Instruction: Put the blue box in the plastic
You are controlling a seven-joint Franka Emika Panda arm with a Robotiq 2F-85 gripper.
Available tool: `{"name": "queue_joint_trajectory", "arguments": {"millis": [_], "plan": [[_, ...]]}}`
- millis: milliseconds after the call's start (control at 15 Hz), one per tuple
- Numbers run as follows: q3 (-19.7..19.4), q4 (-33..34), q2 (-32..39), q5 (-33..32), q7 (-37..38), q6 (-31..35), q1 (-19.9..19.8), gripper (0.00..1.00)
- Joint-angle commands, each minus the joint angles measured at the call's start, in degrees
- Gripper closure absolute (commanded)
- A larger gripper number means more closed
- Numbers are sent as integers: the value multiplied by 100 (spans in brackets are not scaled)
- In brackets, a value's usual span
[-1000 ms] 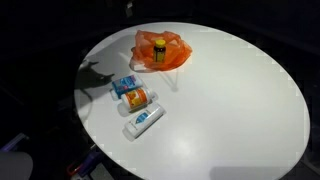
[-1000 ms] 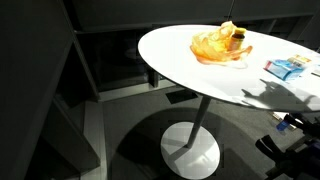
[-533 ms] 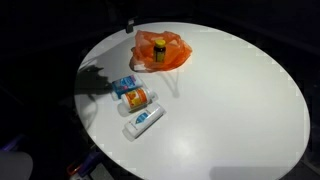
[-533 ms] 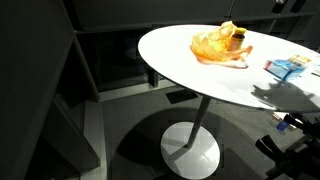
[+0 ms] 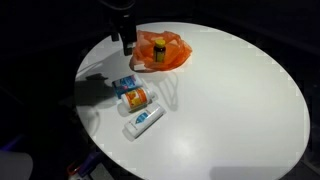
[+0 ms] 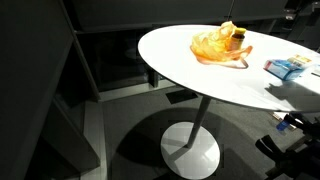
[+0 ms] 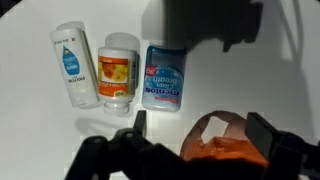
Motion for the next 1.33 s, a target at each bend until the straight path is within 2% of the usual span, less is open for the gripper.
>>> {"name": "queue_joint_trajectory", "arguments": {"millis": [0,333,867,1267], "plan": [[-17,-257,47,-189,320,30,-73,0],[-54,-691,163,-391,474,329,-96,0],[-220,-1233,438,-335,249,1604,-135,0],[-317,-1389,641,-323,161,2162,-150,0]]}}
